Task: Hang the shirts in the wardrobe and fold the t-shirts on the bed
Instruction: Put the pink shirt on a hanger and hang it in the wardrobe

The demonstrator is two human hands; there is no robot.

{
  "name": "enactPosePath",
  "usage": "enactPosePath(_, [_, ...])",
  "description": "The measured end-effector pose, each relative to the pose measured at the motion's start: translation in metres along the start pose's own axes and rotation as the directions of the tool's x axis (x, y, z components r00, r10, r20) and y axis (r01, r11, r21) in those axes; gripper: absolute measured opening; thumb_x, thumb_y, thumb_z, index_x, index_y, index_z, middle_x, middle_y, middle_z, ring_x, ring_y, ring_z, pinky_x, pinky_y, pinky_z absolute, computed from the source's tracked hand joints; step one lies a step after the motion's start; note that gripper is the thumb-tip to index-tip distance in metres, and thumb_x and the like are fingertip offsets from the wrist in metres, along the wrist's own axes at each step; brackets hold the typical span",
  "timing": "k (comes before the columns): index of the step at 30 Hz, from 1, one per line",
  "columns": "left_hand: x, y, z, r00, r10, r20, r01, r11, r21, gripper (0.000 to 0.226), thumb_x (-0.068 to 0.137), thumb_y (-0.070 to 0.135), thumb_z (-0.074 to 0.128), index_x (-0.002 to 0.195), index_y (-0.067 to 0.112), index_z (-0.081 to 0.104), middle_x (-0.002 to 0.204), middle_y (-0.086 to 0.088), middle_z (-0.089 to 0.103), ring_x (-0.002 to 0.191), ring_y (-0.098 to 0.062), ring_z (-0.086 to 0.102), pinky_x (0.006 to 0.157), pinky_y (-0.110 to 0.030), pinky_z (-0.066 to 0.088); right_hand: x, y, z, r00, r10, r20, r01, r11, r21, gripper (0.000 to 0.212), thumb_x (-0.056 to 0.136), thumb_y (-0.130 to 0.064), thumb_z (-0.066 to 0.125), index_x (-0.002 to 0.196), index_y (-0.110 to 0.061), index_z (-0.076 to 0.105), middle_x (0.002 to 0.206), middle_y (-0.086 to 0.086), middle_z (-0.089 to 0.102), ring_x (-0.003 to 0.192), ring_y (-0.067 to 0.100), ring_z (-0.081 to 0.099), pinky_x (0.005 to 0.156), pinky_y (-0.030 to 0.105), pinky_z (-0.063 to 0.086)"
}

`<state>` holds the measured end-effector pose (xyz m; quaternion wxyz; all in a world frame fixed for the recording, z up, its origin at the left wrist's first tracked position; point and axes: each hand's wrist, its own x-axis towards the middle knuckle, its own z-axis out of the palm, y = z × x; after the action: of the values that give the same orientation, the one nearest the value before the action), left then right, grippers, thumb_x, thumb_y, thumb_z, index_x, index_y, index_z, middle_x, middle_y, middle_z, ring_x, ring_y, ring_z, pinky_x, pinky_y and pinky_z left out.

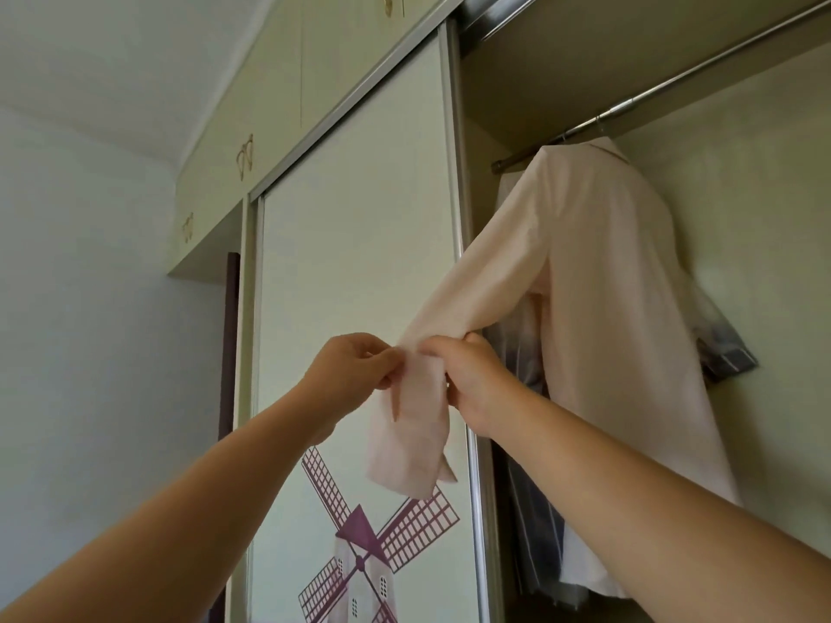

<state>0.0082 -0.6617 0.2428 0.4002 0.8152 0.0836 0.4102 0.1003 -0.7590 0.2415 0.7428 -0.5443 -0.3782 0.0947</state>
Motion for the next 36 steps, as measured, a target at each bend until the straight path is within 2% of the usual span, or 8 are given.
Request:
enactPosePath(3, [0.009,-0.007,0.009,0.994,-0.084,-0.07,0.082,0.996,-0.037,0.013,0.093,0.029,0.056,0.095,0.016,0.058,0.096,-0.005,0.064,0.094,-0.019,0.06,0.066,-0.025,0.043,0.003,0.0,-0.01,0.999,0.044,-0.021,-0.04,0.987,0.154,0.026,0.085,-0.01,0.053,0.11,-0.005,0.055,0.102,0.014,0.062,0.096,0.028,0.06,0.085,0.037,0.05])
enactPosePath(8, [0.011,-0.014,0.014,0.95,-0.224,0.217,0.245,0.967,-0.077,0.032,0.097,0.043,0.043,0.113,0.016,0.05,0.117,-0.007,0.056,0.109,-0.024,0.055,0.096,-0.043,0.042,0.001,-0.005,-0.027,0.996,0.083,0.015,-0.084,0.964,0.252,0.009,0.083,-0.006,0.044,0.08,-0.009,0.053,0.076,0.007,0.053,0.079,0.022,0.052,0.069,0.029,0.043])
enactPosePath(13, [0.008,-0.017,0.018,0.873,-0.213,0.439,0.289,0.951,-0.111,0.059,0.078,0.063,0.043,0.112,0.016,0.057,0.111,-0.009,0.064,0.1,-0.026,0.065,0.083,-0.044,0.055,0.002,-0.002,-0.035,0.994,0.101,0.038,-0.107,0.968,0.227,0.006,0.082,-0.01,0.047,0.084,-0.012,0.052,0.079,0.009,0.047,0.081,0.026,0.047,0.069,0.03,0.041])
enactPosePath(21, [-0.009,-0.038,0.021,0.918,0.006,0.397,-0.087,0.979,0.186,0.13,0.035,0.067,0.076,0.144,0.036,0.011,0.131,0.015,0.038,0.117,-0.013,0.05,0.094,-0.033,0.05,0.002,-0.001,-0.032,0.994,0.102,-0.046,-0.085,0.956,0.28,0.015,0.085,-0.01,0.046,0.073,-0.017,0.044,0.071,0.005,0.039,0.071,0.022,0.042,0.065,0.028,0.037])
enactPosePath(25, [-0.022,-0.045,0.03,0.904,0.148,0.4,-0.325,0.847,0.422,0.142,0.048,0.063,0.082,0.141,0.041,-0.023,0.15,0.014,0.007,0.134,-0.017,0.028,0.105,-0.038,0.041,-0.005,-0.003,-0.024,0.994,0.09,-0.056,-0.066,0.939,0.338,0.017,0.089,-0.008,0.044,0.072,-0.013,0.046,0.071,0.005,0.042,0.067,0.018,0.043,0.061,0.026,0.038])
enactPosePath(28, [-0.029,-0.049,0.026,0.902,0.201,0.383,-0.381,0.788,0.483,0.131,0.065,0.048,0.081,0.141,0.041,-0.026,0.151,0.014,0.007,0.131,-0.017,0.035,0.101,-0.036,0.046,-0.008,-0.005,-0.02,0.994,0.087,-0.061,-0.06,0.936,0.348,0.018,0.089,-0.008,0.044,0.071,-0.011,0.049,0.07,0.005,0.045,0.066,0.018,0.046,0.062,0.026,0.04])
enactPosePath(33, [-0.043,-0.048,0.011,0.957,0.224,0.185,-0.291,0.753,0.59,0.08,0.083,0.038,0.067,0.145,0.026,0.016,0.146,0.008,0.03,0.123,-0.015,0.048,0.094,-0.029,0.046,-0.008,-0.002,-0.019,0.994,0.088,-0.072,-0.054,0.923,0.382,0.021,0.09,-0.009,0.043,0.069,-0.012,0.048,0.068,0.003,0.046,0.065,0.016,0.046,0.062,0.027,0.039])
enactPosePath(36, [-0.047,-0.052,-0.001,0.894,0.448,0.024,-0.345,0.651,0.676,0.018,0.088,0.021,0.061,0.1,0.016,0.049,0.102,0.003,0.055,0.076,-0.021,0.059,0.06,-0.03,0.049,-0.01,0.002,-0.019,0.998,0.043,-0.037,-0.024,0.91,0.415,0.014,0.092,-0.014,0.045,0.089,-0.011,0.058,0.078,0.005,0.058,0.073,0.017,0.056,0.065,0.027,0.046])
